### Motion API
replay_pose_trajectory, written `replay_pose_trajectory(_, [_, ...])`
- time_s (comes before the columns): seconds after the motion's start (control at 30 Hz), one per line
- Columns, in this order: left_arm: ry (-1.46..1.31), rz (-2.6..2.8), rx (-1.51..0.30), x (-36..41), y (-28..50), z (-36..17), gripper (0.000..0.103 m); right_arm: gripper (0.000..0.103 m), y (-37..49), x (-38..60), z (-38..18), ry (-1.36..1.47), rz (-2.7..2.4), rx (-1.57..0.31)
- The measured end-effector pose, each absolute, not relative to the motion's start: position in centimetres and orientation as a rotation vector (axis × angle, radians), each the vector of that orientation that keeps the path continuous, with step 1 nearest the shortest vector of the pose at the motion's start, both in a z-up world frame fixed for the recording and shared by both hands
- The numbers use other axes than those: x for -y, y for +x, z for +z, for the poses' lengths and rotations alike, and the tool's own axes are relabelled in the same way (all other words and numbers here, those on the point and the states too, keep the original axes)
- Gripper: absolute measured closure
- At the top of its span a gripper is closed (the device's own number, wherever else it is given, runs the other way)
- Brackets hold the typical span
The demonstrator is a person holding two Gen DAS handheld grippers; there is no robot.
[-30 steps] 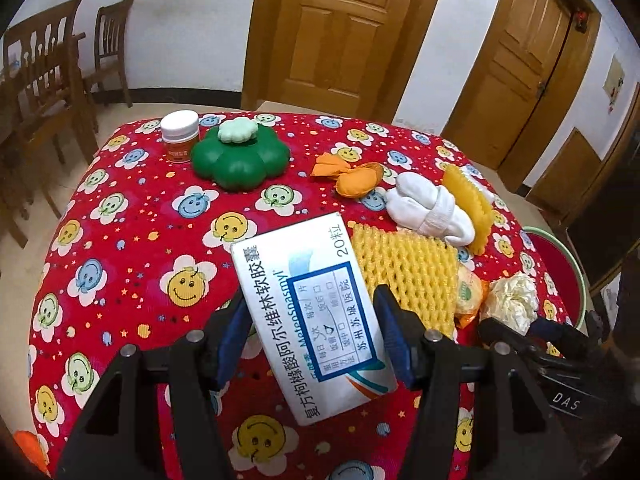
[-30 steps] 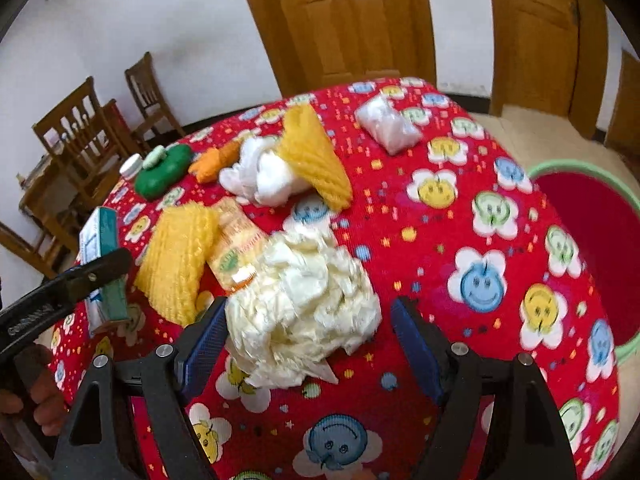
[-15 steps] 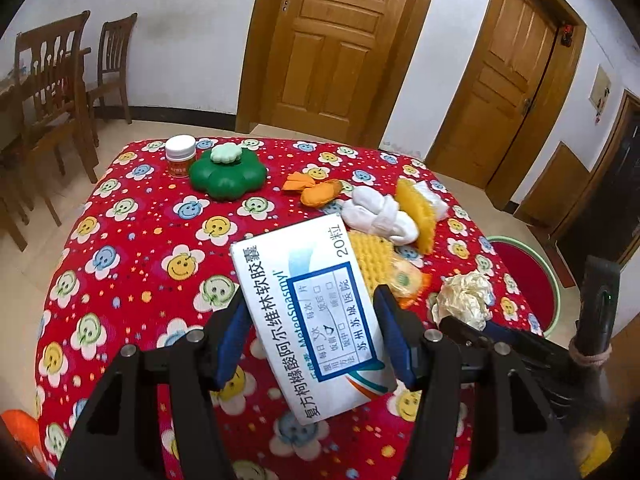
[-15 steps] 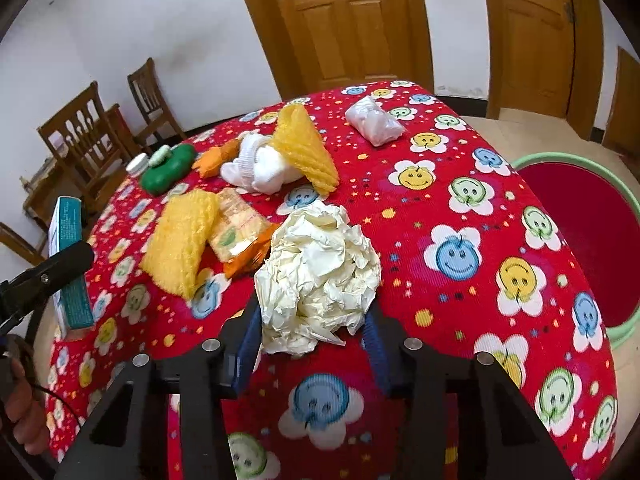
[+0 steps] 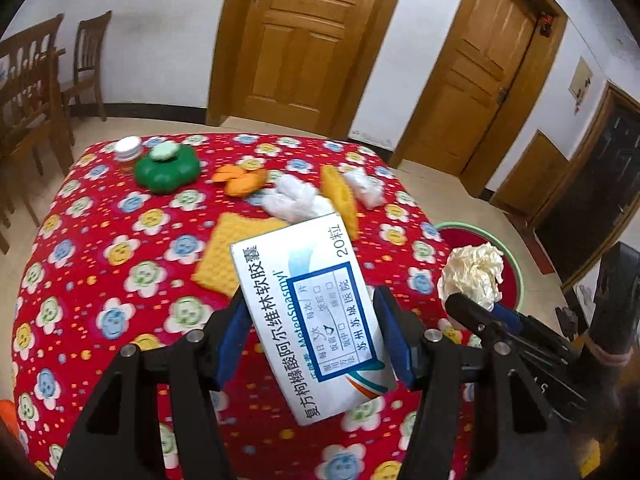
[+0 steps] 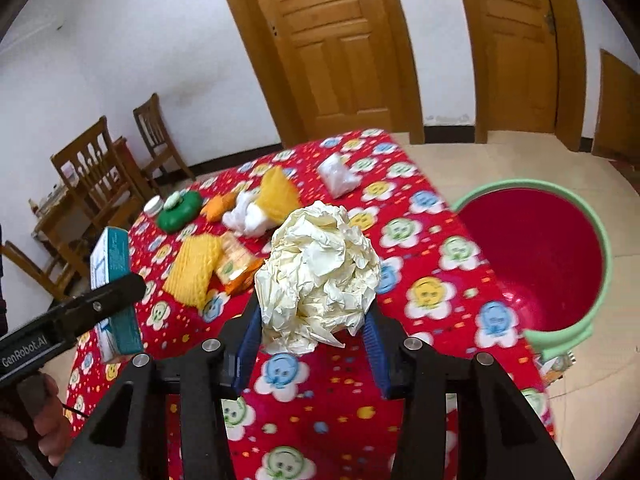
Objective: Collect trash
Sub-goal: 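Carry the crumpled tissue in the right tool over the red bucket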
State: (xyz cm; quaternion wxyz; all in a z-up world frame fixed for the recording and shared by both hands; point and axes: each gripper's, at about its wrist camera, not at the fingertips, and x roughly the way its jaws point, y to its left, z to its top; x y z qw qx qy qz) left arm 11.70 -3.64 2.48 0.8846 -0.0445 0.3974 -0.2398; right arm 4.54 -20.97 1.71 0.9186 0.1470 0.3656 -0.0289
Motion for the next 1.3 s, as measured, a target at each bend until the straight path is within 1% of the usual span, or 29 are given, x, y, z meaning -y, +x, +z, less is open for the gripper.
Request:
replay_pose_trajectory(0.8, [0.101,-0.683,-0.845,19.6,13.7,2.8,0.042,0.055,3.1,34.1,1.0,0.383,-0.288,-0.746])
replay_pose_trajectory(1.3, [0.186,-0.735,-0.905,26.7,15.8,0.3,0.042,0.052,3.7,39.8,-2.7,0.412,-0.396,-0.838])
